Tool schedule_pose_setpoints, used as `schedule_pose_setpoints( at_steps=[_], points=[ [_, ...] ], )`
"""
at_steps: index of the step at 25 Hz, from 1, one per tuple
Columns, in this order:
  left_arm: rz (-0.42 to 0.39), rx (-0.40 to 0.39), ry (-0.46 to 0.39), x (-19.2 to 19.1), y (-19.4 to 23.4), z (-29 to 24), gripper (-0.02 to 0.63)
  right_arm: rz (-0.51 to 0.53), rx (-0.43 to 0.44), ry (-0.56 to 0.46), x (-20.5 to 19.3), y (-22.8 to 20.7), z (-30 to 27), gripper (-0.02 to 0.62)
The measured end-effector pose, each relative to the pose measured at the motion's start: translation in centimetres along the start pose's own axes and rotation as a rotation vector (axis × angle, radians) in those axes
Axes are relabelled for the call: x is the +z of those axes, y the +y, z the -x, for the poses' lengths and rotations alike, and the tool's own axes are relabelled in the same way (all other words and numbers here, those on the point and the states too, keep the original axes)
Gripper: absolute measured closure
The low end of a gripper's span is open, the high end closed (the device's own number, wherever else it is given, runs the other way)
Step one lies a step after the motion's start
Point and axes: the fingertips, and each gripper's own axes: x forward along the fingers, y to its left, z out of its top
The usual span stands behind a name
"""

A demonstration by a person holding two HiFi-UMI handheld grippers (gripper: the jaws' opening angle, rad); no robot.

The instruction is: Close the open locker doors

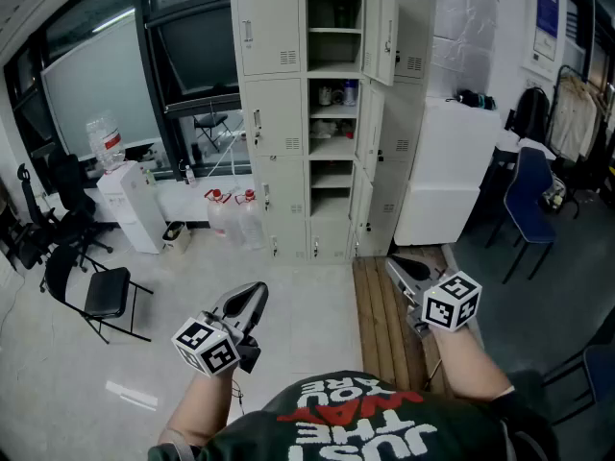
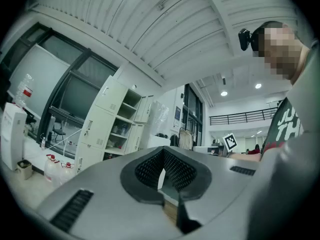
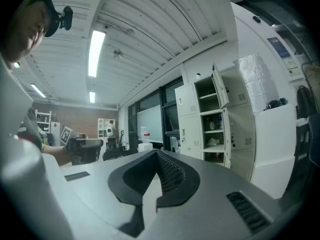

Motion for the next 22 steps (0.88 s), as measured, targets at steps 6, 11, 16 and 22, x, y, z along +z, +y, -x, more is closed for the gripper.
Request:
schedule_pose_setpoints(
  at_steps=[6,11,16,22],
  points=[
    [0.004,-0.011,-0.001,-0.2,-0.3,-0.5,0.598,0.002,0.002,0.0,-0.5,-0.3,0.0,0.561],
    [0.009,-0.008,0.004,-0.3,-0.4,-1.1,0.598,0.004,0.007,0.004,-0.3,-0.7,0.0,0.561],
    [0.007,-0.004,0.004,-0.7,-1.3,-2.0,0.598,0.006,0.013,-0.008,0.0,-1.4,0.8,0.561],
    [0.008,-0.005,0.004,-1.1,-3.6,-4.1,0.598,0.016,0.005,-0.026,0.9,-3.2,3.2,0.56]
  ],
)
